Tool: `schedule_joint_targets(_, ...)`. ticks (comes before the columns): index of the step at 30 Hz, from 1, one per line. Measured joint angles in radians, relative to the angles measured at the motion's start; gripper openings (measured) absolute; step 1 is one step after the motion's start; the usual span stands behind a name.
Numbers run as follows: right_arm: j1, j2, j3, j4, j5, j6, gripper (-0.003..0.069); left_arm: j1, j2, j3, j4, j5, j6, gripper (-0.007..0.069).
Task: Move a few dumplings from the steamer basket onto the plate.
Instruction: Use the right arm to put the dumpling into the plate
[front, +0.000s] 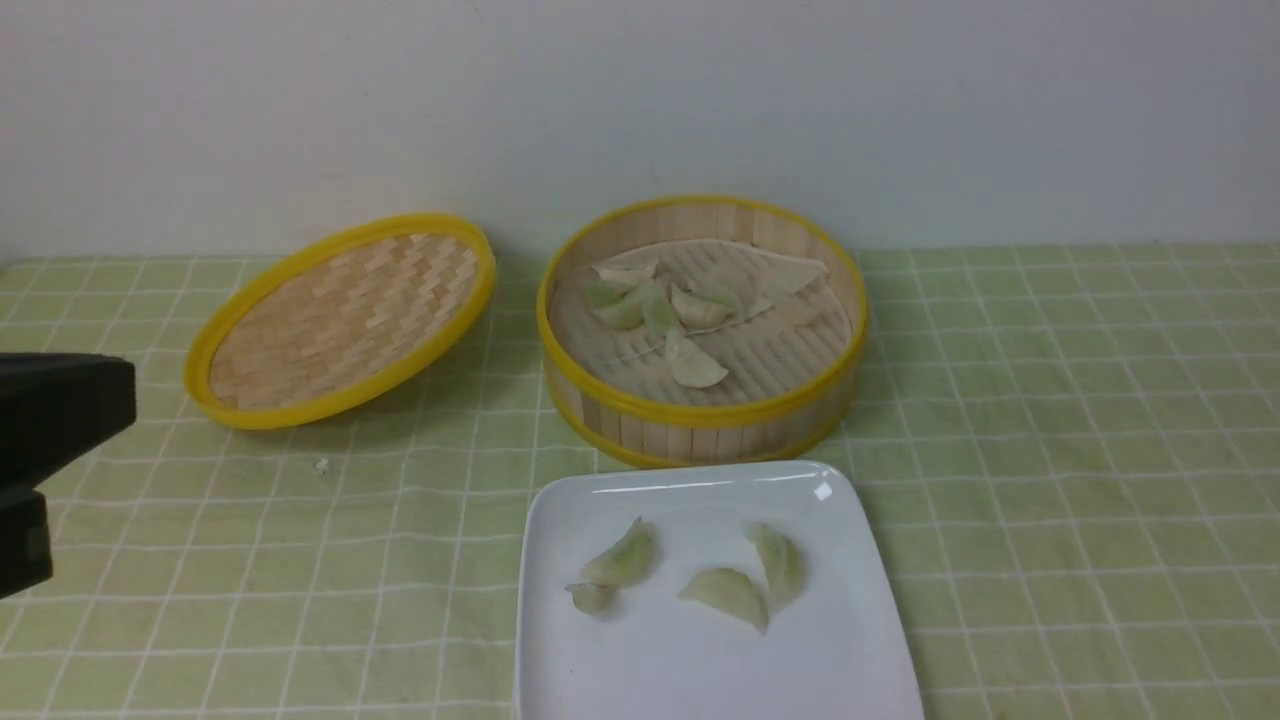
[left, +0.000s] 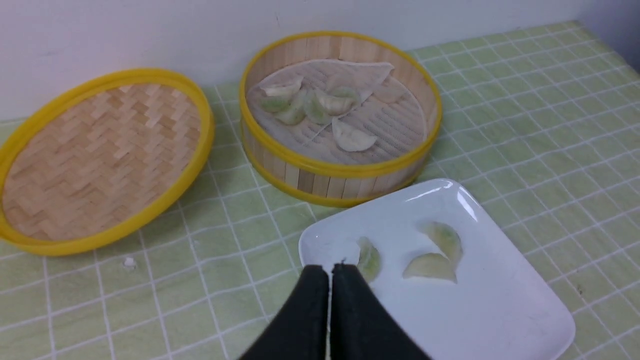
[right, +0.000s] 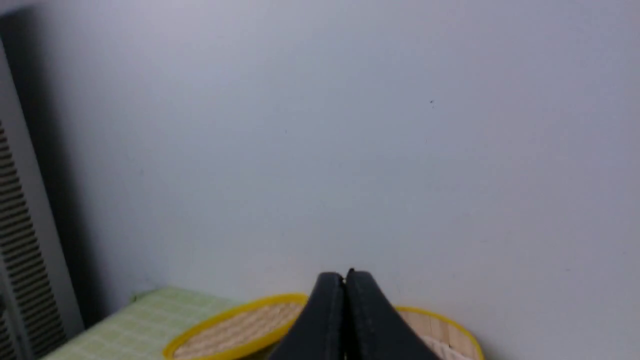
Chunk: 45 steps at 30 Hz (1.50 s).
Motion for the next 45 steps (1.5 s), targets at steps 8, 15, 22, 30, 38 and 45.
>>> schedule_joint_targets(8, 0.0, -0.135, 0.142, -0.246, -0.067, 0.252, -0.0013, 0.001, 0.0, 0.009, -0.011, -0.015, 0.001, -0.0006)
schedule_joint_targets(15, 0.0, -0.126, 0.143, -0.326, -0.138, 0.299, -0.0013, 0.001, -0.072, 0.062, -0.015, -0.066, 0.003, -0.0006)
schedule_joint_targets(22, 0.0, -0.126, 0.143, -0.332, -0.139, 0.3, -0.001, 0.001, -0.199, 0.215, -0.035, -0.272, 0.003, -0.0006)
schedule_joint_targets(30, 0.0, -0.126, 0.143, -0.334, -0.139, 0.301, -0.001, 0.001, -0.212, 0.23, -0.063, -0.314, 0.003, -0.0006)
schedule_joint_targets(38, 0.0, -0.126, 0.143, -0.334, -0.139, 0.302, -0.001, 0.001, -0.213, 0.23, -0.058, -0.314, 0.019, -0.0006)
schedule_joint_targets(45, 0.0, -0.126, 0.143, -0.334, -0.139, 0.302, -0.001, 0.022, -0.244, 0.338, 0.01, -0.414, 0.12, -0.0006)
